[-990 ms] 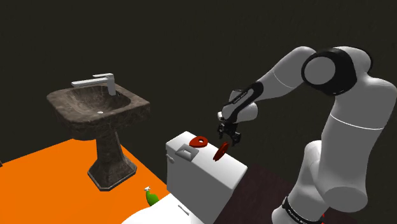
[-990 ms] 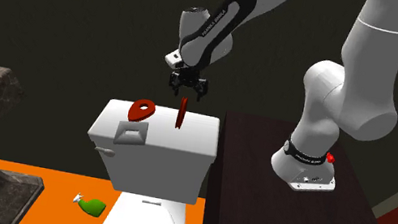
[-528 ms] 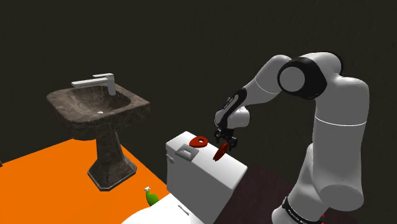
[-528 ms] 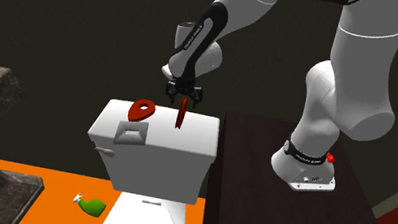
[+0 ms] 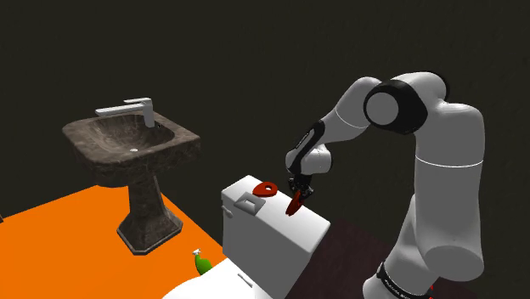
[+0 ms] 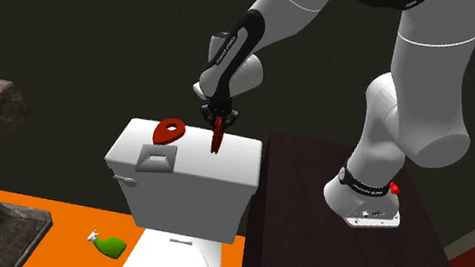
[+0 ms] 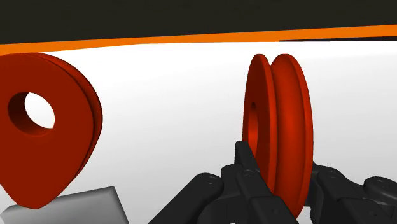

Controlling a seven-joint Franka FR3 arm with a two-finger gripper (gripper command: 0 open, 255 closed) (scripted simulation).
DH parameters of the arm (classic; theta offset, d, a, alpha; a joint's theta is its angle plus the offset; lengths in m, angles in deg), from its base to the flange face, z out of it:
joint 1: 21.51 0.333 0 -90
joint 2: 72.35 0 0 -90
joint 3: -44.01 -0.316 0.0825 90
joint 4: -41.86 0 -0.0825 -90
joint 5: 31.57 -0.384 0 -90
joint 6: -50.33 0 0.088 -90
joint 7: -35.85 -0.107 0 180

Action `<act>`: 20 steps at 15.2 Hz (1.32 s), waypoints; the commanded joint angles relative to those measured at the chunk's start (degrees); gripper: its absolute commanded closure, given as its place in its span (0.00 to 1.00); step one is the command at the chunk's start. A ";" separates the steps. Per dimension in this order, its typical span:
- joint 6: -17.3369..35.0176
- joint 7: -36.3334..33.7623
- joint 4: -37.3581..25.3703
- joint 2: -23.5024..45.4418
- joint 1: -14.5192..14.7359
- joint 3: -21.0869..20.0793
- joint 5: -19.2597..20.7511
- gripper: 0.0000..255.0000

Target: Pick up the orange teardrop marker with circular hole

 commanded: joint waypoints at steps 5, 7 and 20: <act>0.07 -0.08 0.06 -0.16 0.12 0.11 0.15 1.00; -1.04 -1.54 0.39 -1.84 1.29 1.66 2.16 1.00; -9.10 -11.90 0.99 -13.28 6.89 9.51 16.66 1.00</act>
